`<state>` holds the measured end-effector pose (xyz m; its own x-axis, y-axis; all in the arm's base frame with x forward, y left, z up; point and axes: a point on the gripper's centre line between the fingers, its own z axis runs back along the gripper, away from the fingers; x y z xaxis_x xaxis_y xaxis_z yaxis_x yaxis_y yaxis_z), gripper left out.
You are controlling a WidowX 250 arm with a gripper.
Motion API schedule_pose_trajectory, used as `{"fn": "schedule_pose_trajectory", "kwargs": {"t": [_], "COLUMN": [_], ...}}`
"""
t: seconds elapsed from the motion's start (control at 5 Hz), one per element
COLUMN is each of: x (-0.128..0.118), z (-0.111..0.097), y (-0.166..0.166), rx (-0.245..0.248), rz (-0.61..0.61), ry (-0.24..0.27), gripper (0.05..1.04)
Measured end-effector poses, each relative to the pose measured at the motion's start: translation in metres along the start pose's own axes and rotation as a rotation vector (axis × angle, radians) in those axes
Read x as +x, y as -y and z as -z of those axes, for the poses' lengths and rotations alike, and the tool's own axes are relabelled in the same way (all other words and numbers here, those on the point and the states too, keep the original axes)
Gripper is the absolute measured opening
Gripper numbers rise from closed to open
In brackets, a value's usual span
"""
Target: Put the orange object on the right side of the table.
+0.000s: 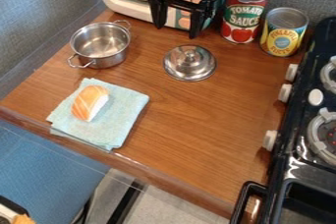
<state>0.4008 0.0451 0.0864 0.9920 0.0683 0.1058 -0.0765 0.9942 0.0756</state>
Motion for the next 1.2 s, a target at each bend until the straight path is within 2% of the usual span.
{"fn": "schedule_pose_trajectory", "kwargs": {"t": [0.2,0.4,0.6,0.8,1.0,1.2], "x": [-0.005,-0.016,-0.029,-0.058,-0.091,-0.113], "z": [0.015,0.025,0.006,-0.024,-0.039,-0.038], "y": [0.002,0.003,-0.013,-0.036,-0.066,-0.090], "rx": [-0.008,-0.060,-0.102,-0.119,-0.067,-0.025], "rz": [0.003,0.021,0.001,-0.015,-0.045,-0.073], "ry": [-0.042,-0.083,-0.040,0.036,0.083,0.089], "gripper": [0.999,0.999,0.999,0.999,0.999,0.999]}}
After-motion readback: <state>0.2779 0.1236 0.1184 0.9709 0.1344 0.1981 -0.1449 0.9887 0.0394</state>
